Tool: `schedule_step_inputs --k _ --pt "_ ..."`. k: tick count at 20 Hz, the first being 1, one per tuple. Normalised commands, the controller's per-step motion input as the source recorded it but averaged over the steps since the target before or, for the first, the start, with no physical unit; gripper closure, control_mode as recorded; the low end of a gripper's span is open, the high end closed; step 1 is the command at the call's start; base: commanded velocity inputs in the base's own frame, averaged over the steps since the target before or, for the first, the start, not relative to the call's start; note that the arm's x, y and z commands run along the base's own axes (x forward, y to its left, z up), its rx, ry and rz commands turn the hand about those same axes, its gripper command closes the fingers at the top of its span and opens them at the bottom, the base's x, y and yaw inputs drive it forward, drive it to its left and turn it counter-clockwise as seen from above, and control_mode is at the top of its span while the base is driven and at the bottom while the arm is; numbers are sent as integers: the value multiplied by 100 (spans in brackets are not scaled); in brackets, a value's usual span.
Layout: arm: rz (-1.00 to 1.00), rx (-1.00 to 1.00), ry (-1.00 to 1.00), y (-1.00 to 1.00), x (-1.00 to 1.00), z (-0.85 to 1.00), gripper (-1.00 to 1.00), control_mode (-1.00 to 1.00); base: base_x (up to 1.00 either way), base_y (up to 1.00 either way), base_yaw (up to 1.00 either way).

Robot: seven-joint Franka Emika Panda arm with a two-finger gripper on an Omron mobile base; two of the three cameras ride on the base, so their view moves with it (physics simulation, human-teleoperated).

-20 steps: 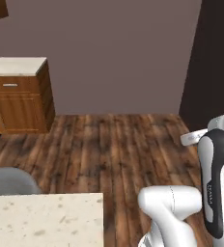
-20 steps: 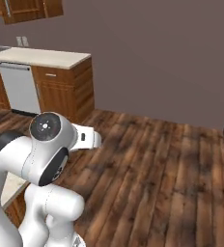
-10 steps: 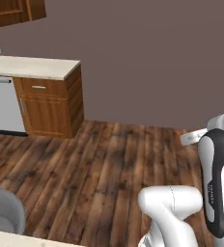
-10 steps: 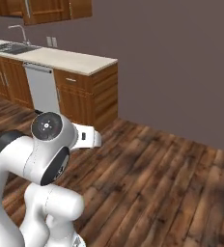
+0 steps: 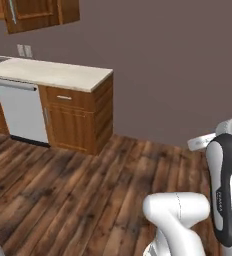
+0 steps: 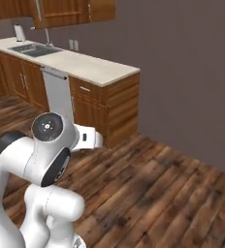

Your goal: Pick up the bowls from the cabinet and place each bowl in front of a stool on the dining counter.

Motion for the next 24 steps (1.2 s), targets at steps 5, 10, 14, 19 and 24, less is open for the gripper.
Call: schedule_step_inputs --k 5,10,14,19,24 --pt "0 0 0 0 0 0 -100 100 99 1 70" --pt "0 0 0 0 0 0 -100 100 100 0 70" --pt "0 0 0 0 0 0 -100 100 100 0 63" --pt "0 0 0 0 0 0 -100 100 100 0 49" --pt "0 0 0 0 0 0 -100 100 100 -10 18"
